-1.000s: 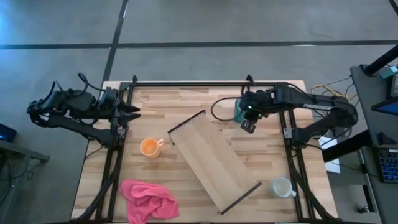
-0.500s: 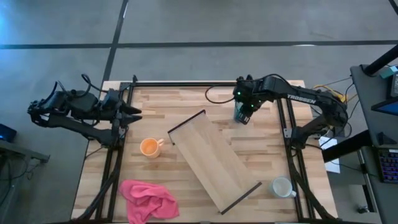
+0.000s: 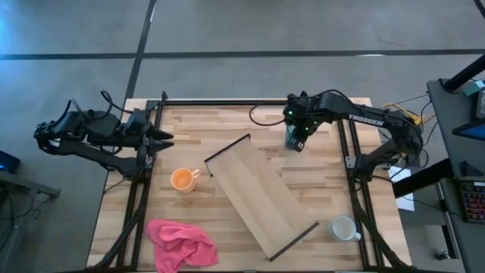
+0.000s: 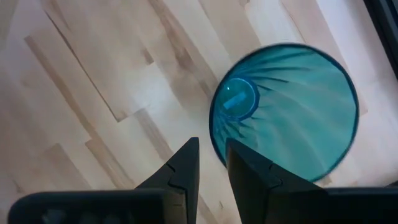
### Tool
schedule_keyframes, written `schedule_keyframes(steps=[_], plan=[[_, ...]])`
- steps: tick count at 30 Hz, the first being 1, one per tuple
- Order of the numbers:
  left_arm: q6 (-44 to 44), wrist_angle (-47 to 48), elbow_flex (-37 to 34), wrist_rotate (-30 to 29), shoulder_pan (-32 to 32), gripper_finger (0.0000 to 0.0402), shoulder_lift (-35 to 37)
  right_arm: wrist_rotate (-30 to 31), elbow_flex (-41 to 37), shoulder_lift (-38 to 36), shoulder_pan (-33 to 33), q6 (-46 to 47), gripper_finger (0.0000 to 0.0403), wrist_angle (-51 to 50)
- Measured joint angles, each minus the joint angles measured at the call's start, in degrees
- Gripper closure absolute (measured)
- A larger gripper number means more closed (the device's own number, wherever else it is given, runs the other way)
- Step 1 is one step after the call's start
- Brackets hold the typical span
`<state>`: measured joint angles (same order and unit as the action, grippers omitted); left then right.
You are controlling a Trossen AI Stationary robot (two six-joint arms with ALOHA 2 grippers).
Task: Stack small to large cups/mugs on shelf
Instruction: Put the blue glass on the shelf
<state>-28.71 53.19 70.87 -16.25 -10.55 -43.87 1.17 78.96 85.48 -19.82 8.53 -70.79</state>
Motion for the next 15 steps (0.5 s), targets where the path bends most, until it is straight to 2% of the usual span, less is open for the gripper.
schedule_keyframes(steps=[15], plan=[[0.0, 0.0, 0.0, 0.0, 0.0, 0.0277, 0.0, 0.4, 0.0, 4.9, -0.1, -1.4, 0.033, 1.2]])
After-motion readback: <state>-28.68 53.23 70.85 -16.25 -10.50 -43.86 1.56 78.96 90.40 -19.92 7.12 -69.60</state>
